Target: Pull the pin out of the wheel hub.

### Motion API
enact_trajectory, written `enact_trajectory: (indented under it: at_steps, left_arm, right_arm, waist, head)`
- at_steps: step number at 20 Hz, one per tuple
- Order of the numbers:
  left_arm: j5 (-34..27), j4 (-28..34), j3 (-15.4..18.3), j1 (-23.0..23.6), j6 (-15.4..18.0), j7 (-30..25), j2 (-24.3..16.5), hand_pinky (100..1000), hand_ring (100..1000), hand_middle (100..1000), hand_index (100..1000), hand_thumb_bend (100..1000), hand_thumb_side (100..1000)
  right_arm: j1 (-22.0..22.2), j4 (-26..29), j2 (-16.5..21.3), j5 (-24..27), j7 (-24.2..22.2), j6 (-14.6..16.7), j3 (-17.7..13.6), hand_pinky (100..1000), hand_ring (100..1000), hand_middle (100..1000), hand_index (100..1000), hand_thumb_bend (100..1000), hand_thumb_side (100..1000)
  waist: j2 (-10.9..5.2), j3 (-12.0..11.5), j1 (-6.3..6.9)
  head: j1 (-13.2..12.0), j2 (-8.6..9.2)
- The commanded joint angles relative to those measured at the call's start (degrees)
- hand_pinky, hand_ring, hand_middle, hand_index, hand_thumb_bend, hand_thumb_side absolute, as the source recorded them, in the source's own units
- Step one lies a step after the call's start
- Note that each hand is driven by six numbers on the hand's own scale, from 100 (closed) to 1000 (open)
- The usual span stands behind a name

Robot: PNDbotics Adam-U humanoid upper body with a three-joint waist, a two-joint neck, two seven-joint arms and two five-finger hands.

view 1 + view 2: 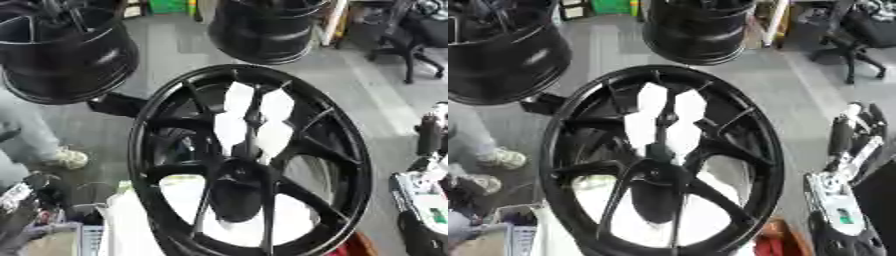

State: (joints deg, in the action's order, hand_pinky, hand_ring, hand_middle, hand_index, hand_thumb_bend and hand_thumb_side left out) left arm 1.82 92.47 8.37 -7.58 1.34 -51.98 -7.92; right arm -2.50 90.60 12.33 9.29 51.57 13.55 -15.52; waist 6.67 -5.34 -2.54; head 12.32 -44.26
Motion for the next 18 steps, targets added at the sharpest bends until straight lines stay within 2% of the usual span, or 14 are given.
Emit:
enact_trajectory:
  at_steps: [1, 18]
  left_arm:
    - [-0.23, 1.13, 0.37, -0.58, 0.01, 0.01, -0.33, 551, 484, 485, 659, 100, 1000]
    - [-0.25, 1.19, 0.49, -0.53, -0.02, 0.01, -0.35, 552, 484, 485, 659, 100, 1000]
  right_arm:
    - [-0.45, 0.99, 0.92, -0.33, 0.40, 0.53, -0.28, 545, 640, 686, 816, 100, 516]
    - [-0.37, 1.02, 0.90, -0.32, 0.40, 0.53, -0.40, 545, 641, 686, 815, 100, 516]
  waist:
    - [-0.63, 0.03, 0.13]
    - [-0.62, 0.09, 0.11]
  head:
    - [0.07, 0.15]
    - [0.03, 0.15]
